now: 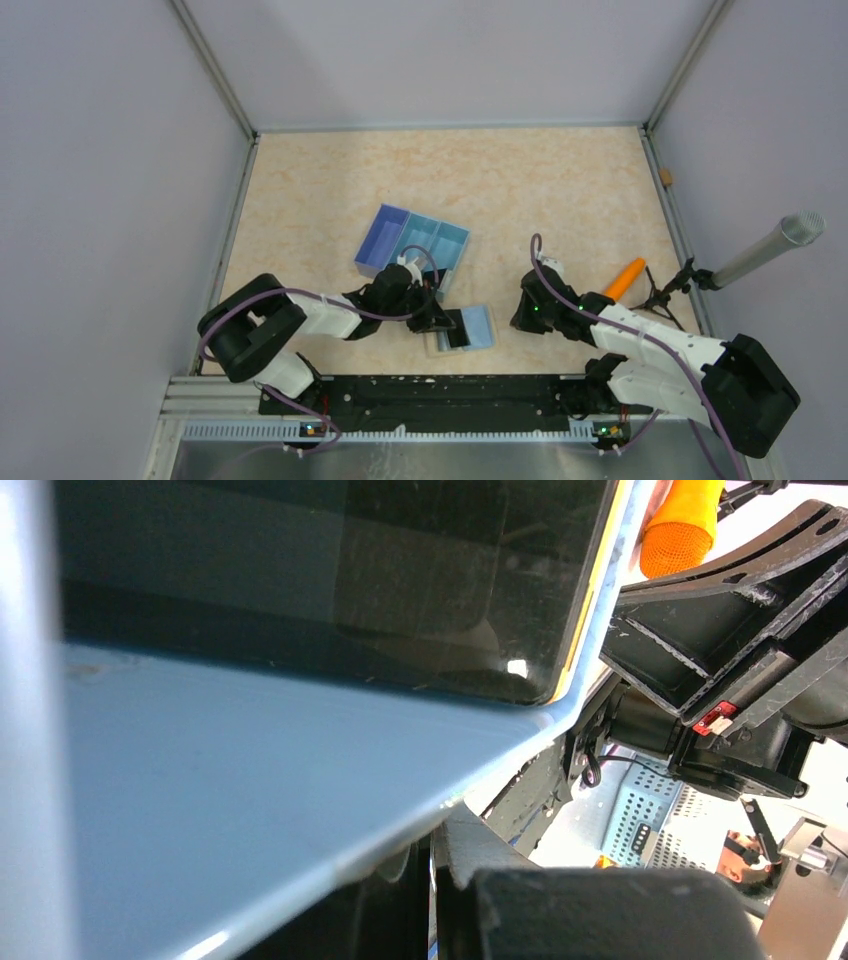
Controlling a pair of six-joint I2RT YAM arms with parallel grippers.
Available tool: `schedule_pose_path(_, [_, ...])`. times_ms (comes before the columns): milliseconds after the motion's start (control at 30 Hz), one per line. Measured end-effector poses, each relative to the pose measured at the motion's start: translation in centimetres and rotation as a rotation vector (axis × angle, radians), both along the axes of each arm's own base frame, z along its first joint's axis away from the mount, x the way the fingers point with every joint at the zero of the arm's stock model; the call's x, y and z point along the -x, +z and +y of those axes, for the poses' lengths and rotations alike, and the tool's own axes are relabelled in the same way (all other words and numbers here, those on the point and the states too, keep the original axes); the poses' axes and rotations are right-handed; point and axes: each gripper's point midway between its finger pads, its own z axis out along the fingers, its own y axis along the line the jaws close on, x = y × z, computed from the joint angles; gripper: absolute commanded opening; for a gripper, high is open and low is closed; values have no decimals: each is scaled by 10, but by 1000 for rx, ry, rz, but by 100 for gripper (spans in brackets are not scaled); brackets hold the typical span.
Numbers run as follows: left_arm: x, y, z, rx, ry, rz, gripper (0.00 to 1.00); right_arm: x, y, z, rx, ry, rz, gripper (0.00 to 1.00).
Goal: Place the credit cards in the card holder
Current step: Insert the credit card into the card holder.
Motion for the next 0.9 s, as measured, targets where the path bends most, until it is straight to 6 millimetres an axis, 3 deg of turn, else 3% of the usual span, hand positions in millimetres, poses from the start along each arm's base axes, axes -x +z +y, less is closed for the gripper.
schedule_pose_path(900, [9, 0, 4, -15, 3, 15, 0, 1, -1, -1, 3, -1, 3, 0])
